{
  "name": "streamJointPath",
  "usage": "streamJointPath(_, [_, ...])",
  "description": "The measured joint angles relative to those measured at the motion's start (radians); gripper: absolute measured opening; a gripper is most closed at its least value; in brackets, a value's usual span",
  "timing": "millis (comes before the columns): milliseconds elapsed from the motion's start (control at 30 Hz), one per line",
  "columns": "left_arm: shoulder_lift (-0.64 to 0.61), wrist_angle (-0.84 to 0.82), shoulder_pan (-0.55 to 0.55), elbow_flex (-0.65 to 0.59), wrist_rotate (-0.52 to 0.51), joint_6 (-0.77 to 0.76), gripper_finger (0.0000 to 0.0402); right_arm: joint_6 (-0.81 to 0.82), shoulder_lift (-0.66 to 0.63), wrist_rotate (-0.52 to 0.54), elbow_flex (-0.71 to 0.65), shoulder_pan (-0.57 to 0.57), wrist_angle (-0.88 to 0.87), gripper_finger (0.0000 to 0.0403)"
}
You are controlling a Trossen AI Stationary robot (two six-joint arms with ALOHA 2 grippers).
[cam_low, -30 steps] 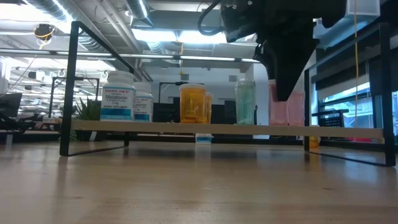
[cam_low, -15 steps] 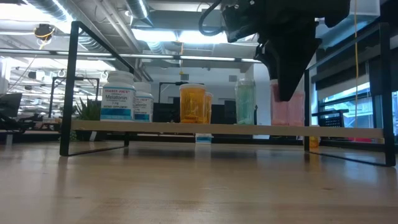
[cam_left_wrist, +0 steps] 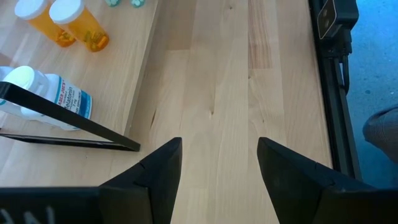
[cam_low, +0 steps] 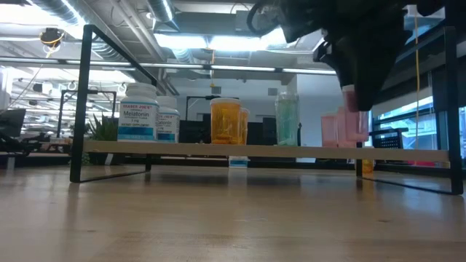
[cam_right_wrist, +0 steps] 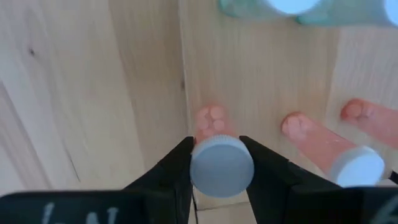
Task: Pick and place medicine bottles onto shelf by color
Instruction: Adjust the pink pill bottles on the shelf
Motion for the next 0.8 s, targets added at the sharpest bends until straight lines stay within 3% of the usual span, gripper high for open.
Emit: streamJointPath(800, [0.0, 0.002, 0.0, 0.0, 0.0, -0.004, 0.0203, 0.021, 0.001, 0.017, 0.0, -0.001, -0.057, 0.0123])
